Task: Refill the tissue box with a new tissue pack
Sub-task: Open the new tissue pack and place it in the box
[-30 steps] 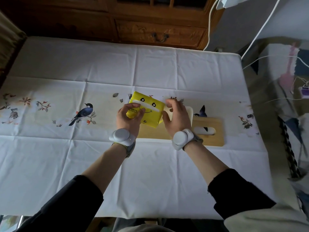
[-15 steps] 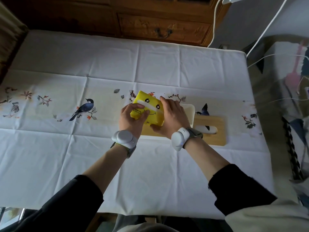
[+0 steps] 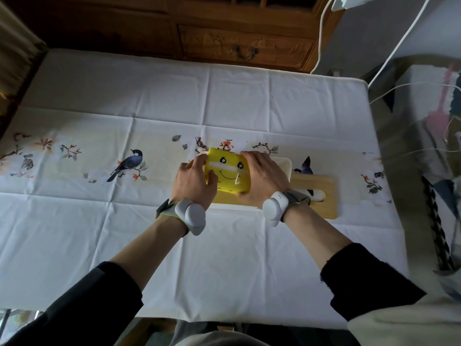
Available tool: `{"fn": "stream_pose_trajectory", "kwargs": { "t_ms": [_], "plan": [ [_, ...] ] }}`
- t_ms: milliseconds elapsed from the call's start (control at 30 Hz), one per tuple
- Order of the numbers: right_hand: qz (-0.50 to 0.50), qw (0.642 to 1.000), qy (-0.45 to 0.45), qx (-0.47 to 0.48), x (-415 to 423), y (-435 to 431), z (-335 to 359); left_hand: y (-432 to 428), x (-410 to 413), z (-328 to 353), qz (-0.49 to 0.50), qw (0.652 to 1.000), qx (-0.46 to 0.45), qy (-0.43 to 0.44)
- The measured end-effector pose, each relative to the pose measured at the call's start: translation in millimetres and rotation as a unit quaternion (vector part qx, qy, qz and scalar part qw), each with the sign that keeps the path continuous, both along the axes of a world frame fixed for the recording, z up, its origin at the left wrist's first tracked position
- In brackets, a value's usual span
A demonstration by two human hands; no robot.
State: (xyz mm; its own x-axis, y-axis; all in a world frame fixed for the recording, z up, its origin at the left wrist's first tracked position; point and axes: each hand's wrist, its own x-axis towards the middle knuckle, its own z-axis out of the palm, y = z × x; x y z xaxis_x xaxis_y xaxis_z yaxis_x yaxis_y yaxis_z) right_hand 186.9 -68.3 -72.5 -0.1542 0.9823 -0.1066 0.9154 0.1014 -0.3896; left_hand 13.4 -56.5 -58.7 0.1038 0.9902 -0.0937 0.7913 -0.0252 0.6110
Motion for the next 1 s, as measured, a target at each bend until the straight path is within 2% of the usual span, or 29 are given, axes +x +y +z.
{"fn": "stream_pose_trajectory", "kwargs": {
  "t_ms": [100,200,300,433,533,733,1000],
  "plan": [
    [0.018,0.999,-0.029,-0.017,-4.5,1.0,-1.2,5.5,2.8,5.3,-0.016,0.997,-0.042,0.07],
    [0.027,0.996,-0.056,-0.059,-5.2,2.0,-2.2,6.5,7.9,6.8,-0.017,0.992,-0.093,0.083],
    [0.035,0.991,-0.075,-0.105,-4.4,4.1,-2.3,7.3,17.7,4.1,0.038,0.981,-0.185,0.035],
    [0.058,0.975,-0.116,-0.178,-9.1,12.5,-4.4,13.2,24.8,-4.5,0.087,0.954,-0.275,-0.087],
    [0.065,0.971,-0.115,-0.198,-13.3,15.7,-6.9,17.8,22.8,-15.2,0.101,0.942,-0.289,-0.135],
    [0.08,0.971,-0.147,-0.173,-15.3,17.5,-15.4,15.5,27.2,-27.1,0.159,0.936,-0.285,-0.131],
    [0.097,0.965,-0.187,-0.16,-14.4,21.0,-22.2,21.1,22.4,-31.8,0.122,0.937,-0.303,-0.127]
  ]
}}
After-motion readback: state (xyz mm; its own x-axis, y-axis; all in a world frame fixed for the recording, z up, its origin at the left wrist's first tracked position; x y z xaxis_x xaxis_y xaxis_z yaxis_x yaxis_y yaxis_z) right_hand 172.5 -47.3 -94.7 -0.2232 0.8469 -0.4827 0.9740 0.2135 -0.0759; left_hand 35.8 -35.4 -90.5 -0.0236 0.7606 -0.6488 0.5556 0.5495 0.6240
